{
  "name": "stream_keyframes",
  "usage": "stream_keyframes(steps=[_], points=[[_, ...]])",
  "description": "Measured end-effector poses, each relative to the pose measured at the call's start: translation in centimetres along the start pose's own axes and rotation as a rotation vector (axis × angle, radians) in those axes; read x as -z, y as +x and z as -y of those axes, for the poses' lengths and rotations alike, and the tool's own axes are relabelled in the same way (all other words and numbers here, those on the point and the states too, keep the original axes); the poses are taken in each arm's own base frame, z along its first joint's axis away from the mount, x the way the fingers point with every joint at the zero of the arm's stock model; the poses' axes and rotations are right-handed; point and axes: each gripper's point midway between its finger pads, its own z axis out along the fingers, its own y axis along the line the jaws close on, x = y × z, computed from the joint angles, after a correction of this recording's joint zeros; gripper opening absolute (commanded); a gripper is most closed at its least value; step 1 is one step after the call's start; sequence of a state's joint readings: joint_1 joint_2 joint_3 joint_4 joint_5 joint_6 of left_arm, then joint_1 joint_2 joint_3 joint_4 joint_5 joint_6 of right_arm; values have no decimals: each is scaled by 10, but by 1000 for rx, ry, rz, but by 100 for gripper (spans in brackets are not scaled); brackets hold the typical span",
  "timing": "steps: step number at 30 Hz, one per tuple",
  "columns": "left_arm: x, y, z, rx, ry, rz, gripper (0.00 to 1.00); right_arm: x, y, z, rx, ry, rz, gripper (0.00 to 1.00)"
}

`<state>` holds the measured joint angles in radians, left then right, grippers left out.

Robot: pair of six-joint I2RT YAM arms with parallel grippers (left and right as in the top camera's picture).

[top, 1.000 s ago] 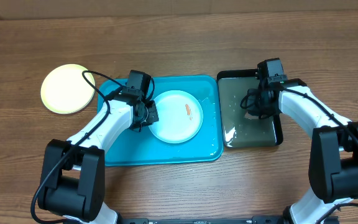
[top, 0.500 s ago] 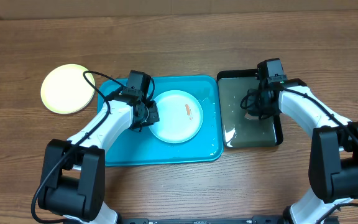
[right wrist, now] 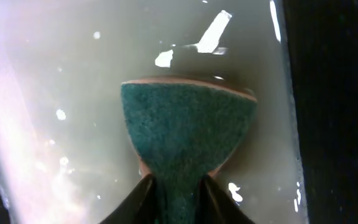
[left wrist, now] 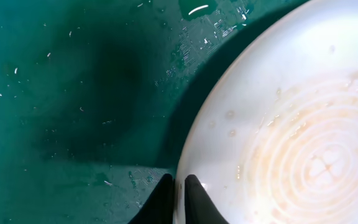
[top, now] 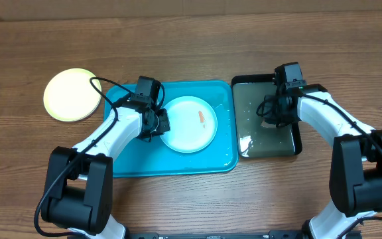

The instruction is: Clean dirty plates on tray and stack at the side

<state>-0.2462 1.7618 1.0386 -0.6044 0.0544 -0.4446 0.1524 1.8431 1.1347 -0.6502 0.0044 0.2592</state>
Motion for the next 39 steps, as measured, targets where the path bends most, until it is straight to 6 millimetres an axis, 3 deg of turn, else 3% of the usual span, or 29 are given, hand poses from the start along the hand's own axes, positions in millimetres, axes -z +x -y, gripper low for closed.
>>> stream_keyframes(steps=[5, 8, 13, 14, 16, 17, 27, 29, 34, 39], points=[[0, 0, 0, 0, 3, -1, 4, 0, 3, 1, 0, 4, -11, 30], [0, 0, 1, 0, 4, -2, 4, 0, 3, 1, 0, 4, -13, 37], [0, 0, 1, 0, 5, -2, 4, 0, 3, 1, 1, 4, -11, 36], [0, 0, 1, 0, 5, -2, 4, 0, 2, 1, 0, 3, -8, 33], [0, 0, 1, 0, 5, -2, 5, 0, 1, 0, 9, 1, -3, 10], [0, 0, 1, 0, 5, -2, 6, 0, 1, 1, 5, 2, -5, 4], [0, 0, 1, 0, 5, -2, 9, 8, 9, 3, 42, 19, -62, 4], [0, 0, 1, 0, 5, -3, 4, 17, 5, 2, 53, 23, -73, 4], [0, 0, 1, 0, 8, -3, 4, 36, -15, -6, 69, 13, -44, 4], [0, 1, 1, 11, 7, -5, 4, 41, -13, -6, 94, 18, -62, 4]])
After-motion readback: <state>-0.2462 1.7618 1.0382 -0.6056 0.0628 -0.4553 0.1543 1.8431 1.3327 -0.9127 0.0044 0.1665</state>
